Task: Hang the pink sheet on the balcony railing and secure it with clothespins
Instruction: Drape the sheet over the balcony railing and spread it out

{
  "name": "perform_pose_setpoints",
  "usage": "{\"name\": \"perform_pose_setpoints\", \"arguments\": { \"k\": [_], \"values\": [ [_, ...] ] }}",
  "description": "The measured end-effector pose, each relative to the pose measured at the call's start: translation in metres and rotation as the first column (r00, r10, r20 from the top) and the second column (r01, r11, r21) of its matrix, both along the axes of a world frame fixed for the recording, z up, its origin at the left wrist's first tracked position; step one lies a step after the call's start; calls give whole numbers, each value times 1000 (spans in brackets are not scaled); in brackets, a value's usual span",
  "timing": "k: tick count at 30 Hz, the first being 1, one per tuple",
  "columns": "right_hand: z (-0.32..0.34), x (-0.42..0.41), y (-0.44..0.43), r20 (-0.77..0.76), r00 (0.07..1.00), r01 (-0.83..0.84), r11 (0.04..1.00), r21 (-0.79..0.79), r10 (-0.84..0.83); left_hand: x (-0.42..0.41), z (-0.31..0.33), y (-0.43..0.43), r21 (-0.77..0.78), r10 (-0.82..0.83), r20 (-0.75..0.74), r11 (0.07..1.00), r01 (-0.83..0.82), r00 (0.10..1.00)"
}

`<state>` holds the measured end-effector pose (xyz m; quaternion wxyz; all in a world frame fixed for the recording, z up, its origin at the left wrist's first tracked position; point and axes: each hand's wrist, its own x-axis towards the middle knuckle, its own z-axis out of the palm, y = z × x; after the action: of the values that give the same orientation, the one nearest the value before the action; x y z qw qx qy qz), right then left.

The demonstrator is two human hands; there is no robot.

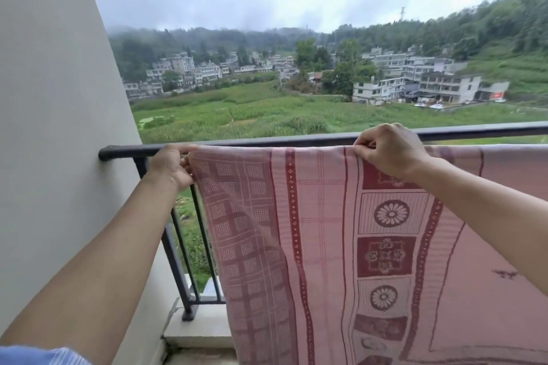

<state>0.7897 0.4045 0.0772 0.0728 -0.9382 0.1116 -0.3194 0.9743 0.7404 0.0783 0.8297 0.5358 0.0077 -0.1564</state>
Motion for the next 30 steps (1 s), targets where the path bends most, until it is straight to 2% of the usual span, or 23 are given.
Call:
{"name": "perform_pose_setpoints", "arguments": {
  "k": [2, 3, 5, 7, 8, 9, 11, 13, 14, 15, 16, 17, 18, 20, 22, 24, 26, 28, 30],
  "values": [
    [1, 10, 19, -34, 997, -66, 997, -27, 65, 6, 5, -3, 159, -36, 66, 987, 25, 997],
    [1, 16, 29, -45, 994, -105, 993, -52, 103, 12, 8, -4, 210, -3, 131, 977, -25, 991],
    [-3, 28, 47, -53, 986, -164, 978, -132, 158, 22, 13, -4, 311, 145, 319, 917, -248, 937],
    [-11, 39, 60, -66, 982, -186, 959, -212, 176, 25, 6, -2, 439, 221, 430, 796, -417, 875],
    [-16, 42, 65, -79, 981, -189, 954, -232, 175, 24, -4, 0, 498, 200, 422, 764, -410, 884],
    [-20, 44, 68, -82, 982, -185, 953, -241, 170, 22, -16, 1, 515, 159, 365, 786, -341, 917],
    [-28, 44, 69, -60, 986, -168, 957, -235, 158, 15, -38, 5, 463, 24, 133, 883, -84, 991],
    [-30, 42, 68, -45, 983, -186, 962, -198, 181, 13, -49, 16, 457, -106, -40, 882, 113, 994],
    [-29, 40, 67, -31, 978, -211, 964, -164, 209, 12, -48, 21, 432, -170, -67, 883, 182, 983],
    [-27, 39, 67, -7, 972, -234, 963, -137, 235, 12, -44, 25, 382, -238, -62, 891, 244, 969],
    [-26, 39, 66, 25, 968, -245, 961, -126, 250, 13, -38, 27, 331, -234, -8, 917, 223, 972],
    [-26, 39, 67, 58, 967, -239, 962, -130, 248, 15, -30, 27, 305, -173, 79, 942, 141, 982],
    [-25, 41, 68, 85, 968, -221, 965, -140, 234, 19, -24, 28, 342, -66, 206, 940, -9, 976],
    [-22, 43, 73, 99, 978, -165, 974, -152, 182, 21, -15, 29, 430, 79, 467, 850, -304, 881],
    [-20, 43, 76, 86, 986, -126, 977, -175, 142, 19, -16, 28, 558, 19, 631, 683, -471, 775],
    [-21, 39, 77, 92, 985, -126, 973, -194, 146, 15, -24, 23, 615, -57, 713, 528, -585, 699],
    [-25, 32, 75, 111, 980, -144, 971, -192, 168, 8, -28, 12, 599, -164, 762, 546, -586, 626],
    [-27, 25, 72, 136, 974, -160, 974, -162, 183, -2, -27, -4, 671, -372, 724, 572, -471, 580],
    [-27, 18, 64, 140, 979, -130, 985, -117, 146, -9, -32, -16, 774, -563, 633, 488, -404, 532]
  ]
}}
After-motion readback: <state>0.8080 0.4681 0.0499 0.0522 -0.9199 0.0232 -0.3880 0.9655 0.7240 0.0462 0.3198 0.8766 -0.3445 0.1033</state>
